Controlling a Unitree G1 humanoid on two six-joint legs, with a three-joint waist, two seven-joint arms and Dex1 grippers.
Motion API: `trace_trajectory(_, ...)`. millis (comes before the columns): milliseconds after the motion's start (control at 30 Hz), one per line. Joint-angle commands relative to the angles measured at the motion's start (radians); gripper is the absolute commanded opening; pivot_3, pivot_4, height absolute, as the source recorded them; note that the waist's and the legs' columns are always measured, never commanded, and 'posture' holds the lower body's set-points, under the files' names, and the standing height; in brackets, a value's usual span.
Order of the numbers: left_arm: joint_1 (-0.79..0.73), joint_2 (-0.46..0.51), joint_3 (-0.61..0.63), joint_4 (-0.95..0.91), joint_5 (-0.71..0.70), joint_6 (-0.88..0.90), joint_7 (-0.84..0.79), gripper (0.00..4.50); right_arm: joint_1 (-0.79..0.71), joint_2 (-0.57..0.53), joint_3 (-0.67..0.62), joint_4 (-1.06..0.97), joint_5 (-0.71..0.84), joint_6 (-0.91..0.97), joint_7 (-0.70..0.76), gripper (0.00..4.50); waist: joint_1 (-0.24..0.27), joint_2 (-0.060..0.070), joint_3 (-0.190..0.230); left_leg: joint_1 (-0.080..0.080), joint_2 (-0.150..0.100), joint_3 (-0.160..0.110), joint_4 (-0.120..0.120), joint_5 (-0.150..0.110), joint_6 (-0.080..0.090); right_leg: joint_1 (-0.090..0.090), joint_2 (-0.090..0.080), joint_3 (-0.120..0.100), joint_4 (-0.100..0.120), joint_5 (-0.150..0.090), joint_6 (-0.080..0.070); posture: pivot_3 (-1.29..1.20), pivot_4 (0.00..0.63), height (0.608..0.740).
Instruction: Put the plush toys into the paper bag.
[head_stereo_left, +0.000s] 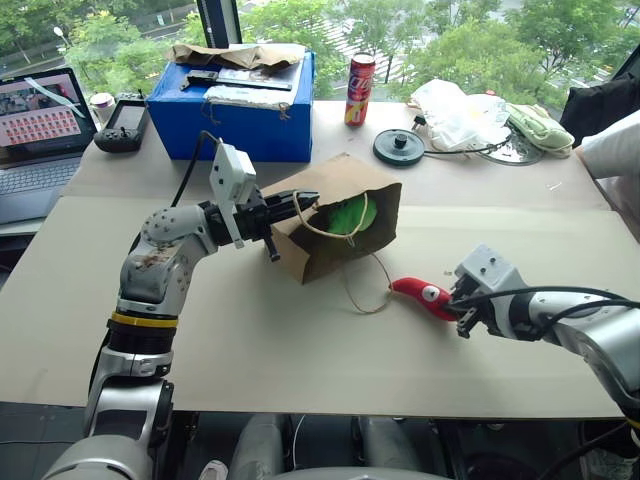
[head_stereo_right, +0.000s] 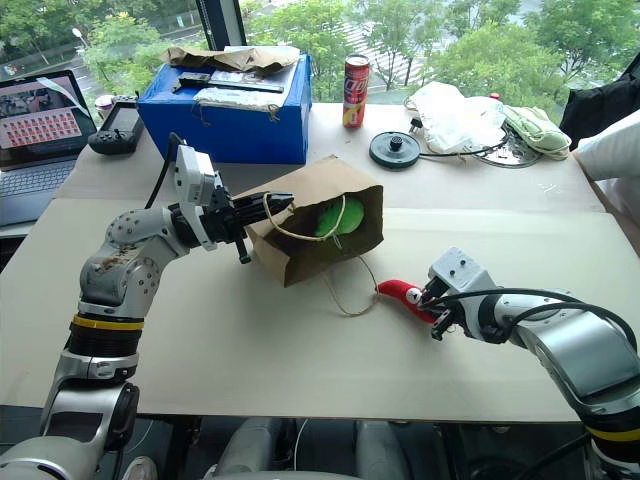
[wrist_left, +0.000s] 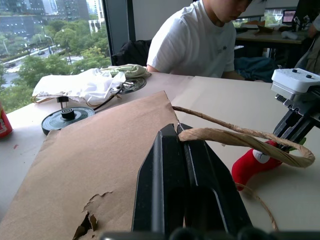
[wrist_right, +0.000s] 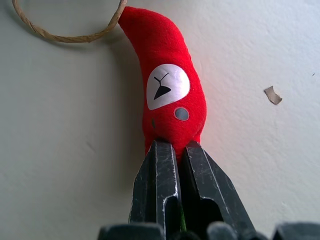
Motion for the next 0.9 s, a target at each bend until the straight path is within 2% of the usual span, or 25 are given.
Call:
trace_trajectory(33, -0.028, 0.007, 0.015, -0.012, -0.004, -0.007, 0.000, 0.00, -0.047, -0.005, -0.114, -0.054, 0.039, -0.040, 0.033, 0.02, 0.001, 0.000, 0.000, 0.000, 0.000, 0.000, 0.000, 0.000, 0.000, 0.000, 0.000, 0.000, 0.000, 0.000, 0.000, 0.00, 0.150, 0.739)
trace_trajectory(167, -0.029, 0.006, 0.013, -0.014, -0.004, -0.006, 0.000, 0.00, -0.119, 0.015, -0.139, -0.065, 0.062, -0.038, 0.028, 0.02, -0.001, 0.000, 0.000, 0.000, 0.000, 0.000, 0.000, 0.000, 0.000, 0.000, 0.001, 0.000, 0.000, 0.000, 0.000, 0.00, 0.150, 0.739)
trace_trajectory(467, -0.032, 0.008, 0.012, -0.019, -0.007, 0.001, -0.001, 0.00, -0.287, 0.073, 0.017, -0.055, 0.020, -0.011, -0.024, 0.02, -0.002, 0.000, 0.000, 0.000, 0.000, 0.000, 0.000, 0.000, 0.000, 0.000, 0.001, 0.000, 0.000, 0.000, 0.000, 0.00, 0.150, 0.739)
trace_trajectory(533, -0.031, 0.010, 0.012, -0.021, -0.007, 0.001, -0.002, 0.00, -0.296, 0.070, 0.032, -0.042, 0.011, -0.004, -0.034, 0.02, 0.001, 0.000, 0.000, 0.000, 0.000, 0.000, 0.000, 0.000, 0.000, -0.001, 0.000, 0.000, 0.000, 0.000, 0.000, 0.00, 0.150, 0.739)
trace_trajectory(633, -0.032, 0.016, 0.016, -0.019, -0.007, 0.000, -0.004, 0.00, -0.230, -0.030, 0.055, 0.012, -0.053, -0.014, -0.036, 0.02, 0.010, 0.000, 0.000, -0.001, 0.000, 0.000, 0.000, 0.000, 0.000, -0.001, -0.001, -0.001, 0.000, 0.000, 0.000, 0.00, 0.150, 0.739)
trace_trajectory(733, -0.032, 0.017, 0.016, -0.017, -0.006, -0.002, -0.002, 0.00, -0.196, -0.073, 0.006, 0.042, -0.062, -0.028, -0.024, 0.02, 0.014, 0.000, 0.000, -0.001, -0.001, 0.001, 0.000, 0.000, 0.000, -0.001, -0.002, 0.000, 0.000, 0.000, 0.000, 0.00, 0.150, 0.739)
trace_trajectory(900, -0.032, 0.014, 0.014, -0.016, -0.006, -0.004, 0.000, 0.00, -0.197, -0.074, -0.028, 0.008, -0.030, -0.052, 0.013, 0.02, 0.009, 0.000, 0.000, 0.000, 0.000, 0.001, 0.000, 0.000, 0.000, -0.001, 0.000, 0.000, 0.000, 0.000, 0.000, 0.00, 0.150, 0.739)
